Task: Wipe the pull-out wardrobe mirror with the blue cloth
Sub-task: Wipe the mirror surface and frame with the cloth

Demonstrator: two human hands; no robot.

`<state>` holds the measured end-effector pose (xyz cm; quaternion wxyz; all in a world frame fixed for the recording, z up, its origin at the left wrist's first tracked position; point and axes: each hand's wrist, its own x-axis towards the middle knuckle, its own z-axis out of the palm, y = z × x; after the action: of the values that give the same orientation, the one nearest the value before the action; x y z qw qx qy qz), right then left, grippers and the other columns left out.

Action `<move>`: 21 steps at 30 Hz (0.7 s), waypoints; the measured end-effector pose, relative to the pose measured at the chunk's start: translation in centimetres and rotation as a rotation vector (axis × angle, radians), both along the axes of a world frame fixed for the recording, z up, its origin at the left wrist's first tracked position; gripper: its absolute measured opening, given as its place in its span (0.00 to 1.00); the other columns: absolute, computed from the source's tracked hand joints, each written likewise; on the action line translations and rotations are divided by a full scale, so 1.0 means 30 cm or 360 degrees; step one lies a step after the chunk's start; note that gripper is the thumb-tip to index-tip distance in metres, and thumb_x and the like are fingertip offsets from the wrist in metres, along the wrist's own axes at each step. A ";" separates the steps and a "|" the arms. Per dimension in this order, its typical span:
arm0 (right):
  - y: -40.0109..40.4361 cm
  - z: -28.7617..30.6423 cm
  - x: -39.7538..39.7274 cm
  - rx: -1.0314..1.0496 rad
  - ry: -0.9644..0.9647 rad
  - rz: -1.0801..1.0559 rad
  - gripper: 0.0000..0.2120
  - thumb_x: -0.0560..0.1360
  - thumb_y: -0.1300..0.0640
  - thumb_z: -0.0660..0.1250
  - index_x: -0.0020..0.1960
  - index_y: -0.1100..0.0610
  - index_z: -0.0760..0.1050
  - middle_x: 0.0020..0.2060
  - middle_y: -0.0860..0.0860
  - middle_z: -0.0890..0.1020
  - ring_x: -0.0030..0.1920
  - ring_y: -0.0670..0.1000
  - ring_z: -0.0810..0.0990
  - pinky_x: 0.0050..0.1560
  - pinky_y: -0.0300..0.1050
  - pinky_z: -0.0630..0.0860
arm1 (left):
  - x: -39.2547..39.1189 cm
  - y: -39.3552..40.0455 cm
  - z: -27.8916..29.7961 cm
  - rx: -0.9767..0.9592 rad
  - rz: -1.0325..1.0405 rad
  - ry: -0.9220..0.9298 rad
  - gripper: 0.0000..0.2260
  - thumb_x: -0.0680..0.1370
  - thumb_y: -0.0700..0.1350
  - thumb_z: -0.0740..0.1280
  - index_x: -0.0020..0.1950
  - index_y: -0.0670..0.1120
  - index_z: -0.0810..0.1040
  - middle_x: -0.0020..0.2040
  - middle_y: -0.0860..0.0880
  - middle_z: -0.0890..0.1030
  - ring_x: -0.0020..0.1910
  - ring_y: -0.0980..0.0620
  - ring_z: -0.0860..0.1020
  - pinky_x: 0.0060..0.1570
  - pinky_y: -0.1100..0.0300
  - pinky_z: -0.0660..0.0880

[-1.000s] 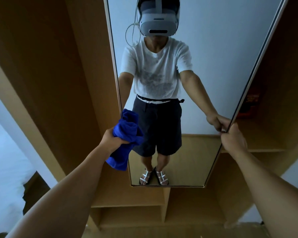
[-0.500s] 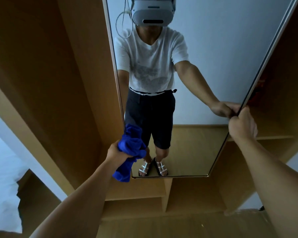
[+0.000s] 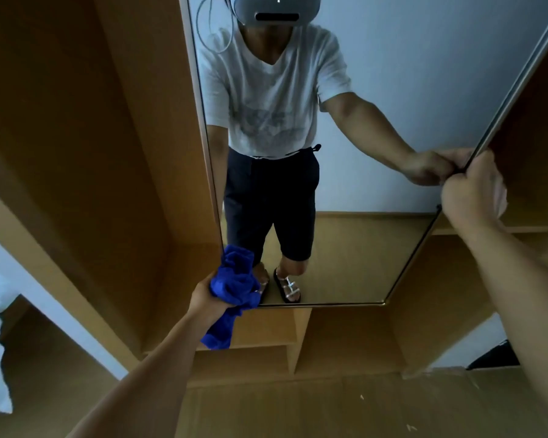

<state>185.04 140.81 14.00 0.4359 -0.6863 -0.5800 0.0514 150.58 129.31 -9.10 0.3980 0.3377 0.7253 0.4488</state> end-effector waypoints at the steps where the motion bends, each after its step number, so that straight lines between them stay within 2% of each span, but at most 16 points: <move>1: 0.002 -0.006 -0.001 0.0023 0.0008 -0.0001 0.15 0.76 0.65 0.55 0.61 0.57 0.70 0.59 0.56 0.77 0.61 0.59 0.73 0.59 0.54 0.69 | 0.002 0.004 -0.021 -0.0014 0.0011 -0.0013 0.20 0.65 0.40 0.78 0.53 0.53 0.76 0.41 0.49 0.84 0.34 0.50 0.83 0.32 0.56 0.79; 4: 0.006 -0.017 -0.004 0.0078 0.0029 -0.0046 0.15 0.76 0.65 0.55 0.61 0.58 0.69 0.59 0.56 0.76 0.62 0.58 0.73 0.59 0.53 0.68 | 0.014 0.008 -0.059 -0.0024 0.0030 -0.0036 0.17 0.67 0.42 0.76 0.51 0.54 0.76 0.37 0.48 0.84 0.32 0.47 0.83 0.30 0.55 0.79; 7: 0.011 -0.022 -0.009 0.0112 0.0033 -0.0068 0.15 0.76 0.65 0.55 0.61 0.58 0.69 0.59 0.56 0.77 0.62 0.58 0.73 0.58 0.52 0.68 | 0.033 -0.012 -0.079 -0.0038 0.0031 -0.0017 0.17 0.68 0.43 0.75 0.49 0.59 0.73 0.35 0.50 0.84 0.32 0.47 0.83 0.30 0.57 0.79; 9: 0.012 -0.021 -0.008 0.0094 0.0031 -0.0099 0.14 0.76 0.64 0.55 0.60 0.57 0.69 0.60 0.56 0.77 0.62 0.58 0.73 0.58 0.52 0.69 | 0.056 -0.038 -0.086 -0.0091 0.0021 0.0065 0.16 0.68 0.45 0.75 0.47 0.61 0.73 0.35 0.52 0.84 0.33 0.50 0.83 0.35 0.56 0.79; 11: 0.008 -0.019 -0.008 0.0075 0.0047 -0.0094 0.13 0.76 0.63 0.55 0.60 0.57 0.69 0.60 0.55 0.77 0.62 0.58 0.73 0.58 0.52 0.68 | 0.088 -0.076 -0.090 -0.0163 0.0085 0.0113 0.14 0.68 0.46 0.73 0.46 0.59 0.73 0.37 0.52 0.83 0.37 0.50 0.82 0.39 0.54 0.79; 13: -0.006 -0.016 -0.004 0.0061 0.0068 -0.0082 0.14 0.76 0.64 0.55 0.60 0.56 0.70 0.60 0.54 0.77 0.63 0.57 0.73 0.59 0.53 0.68 | 0.124 -0.128 -0.091 -0.0230 0.0251 0.0048 0.14 0.67 0.43 0.73 0.47 0.56 0.74 0.39 0.52 0.81 0.38 0.51 0.79 0.37 0.55 0.76; 14: -0.014 -0.018 -0.001 0.0054 0.0076 -0.0074 0.14 0.77 0.64 0.54 0.60 0.56 0.70 0.59 0.54 0.77 0.63 0.57 0.73 0.60 0.53 0.67 | 0.141 -0.160 -0.089 -0.0286 0.0337 0.0009 0.15 0.66 0.41 0.73 0.50 0.53 0.75 0.40 0.51 0.80 0.38 0.52 0.78 0.36 0.56 0.73; 16: -0.024 -0.018 0.007 0.0027 0.0067 -0.0053 0.13 0.77 0.65 0.54 0.59 0.56 0.70 0.59 0.54 0.77 0.62 0.57 0.73 0.59 0.54 0.68 | 0.171 -0.223 -0.081 -0.0446 0.0436 -0.0060 0.16 0.65 0.40 0.74 0.51 0.46 0.75 0.46 0.48 0.78 0.40 0.50 0.75 0.40 0.55 0.72; 18: -0.029 -0.009 0.019 -0.0043 0.0048 -0.0012 0.14 0.76 0.65 0.54 0.59 0.56 0.70 0.59 0.54 0.78 0.61 0.58 0.74 0.58 0.54 0.69 | 0.202 -0.276 -0.050 -0.0600 0.0425 -0.0122 0.16 0.64 0.40 0.75 0.44 0.46 0.70 0.54 0.48 0.69 0.41 0.49 0.72 0.47 0.51 0.70; 19: -0.030 -0.002 0.026 -0.0092 0.0046 0.0019 0.15 0.76 0.66 0.55 0.60 0.56 0.69 0.59 0.54 0.78 0.61 0.58 0.74 0.57 0.54 0.69 | 0.221 -0.298 -0.025 -0.0664 0.0387 -0.0147 0.17 0.64 0.40 0.76 0.41 0.47 0.68 0.55 0.48 0.65 0.42 0.49 0.71 0.49 0.51 0.69; 21: -0.034 0.011 0.044 -0.0203 0.0059 0.0099 0.15 0.76 0.66 0.56 0.60 0.56 0.68 0.58 0.54 0.78 0.60 0.58 0.75 0.55 0.54 0.71 | 0.260 -0.320 0.029 -0.0730 0.0281 -0.0192 0.17 0.62 0.40 0.76 0.43 0.46 0.70 0.55 0.48 0.68 0.46 0.48 0.72 0.51 0.50 0.70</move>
<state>186.36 139.77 14.34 0.4002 -0.6931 -0.5885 0.1146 158.39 119.71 -8.24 0.4660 0.1465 0.8098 0.3249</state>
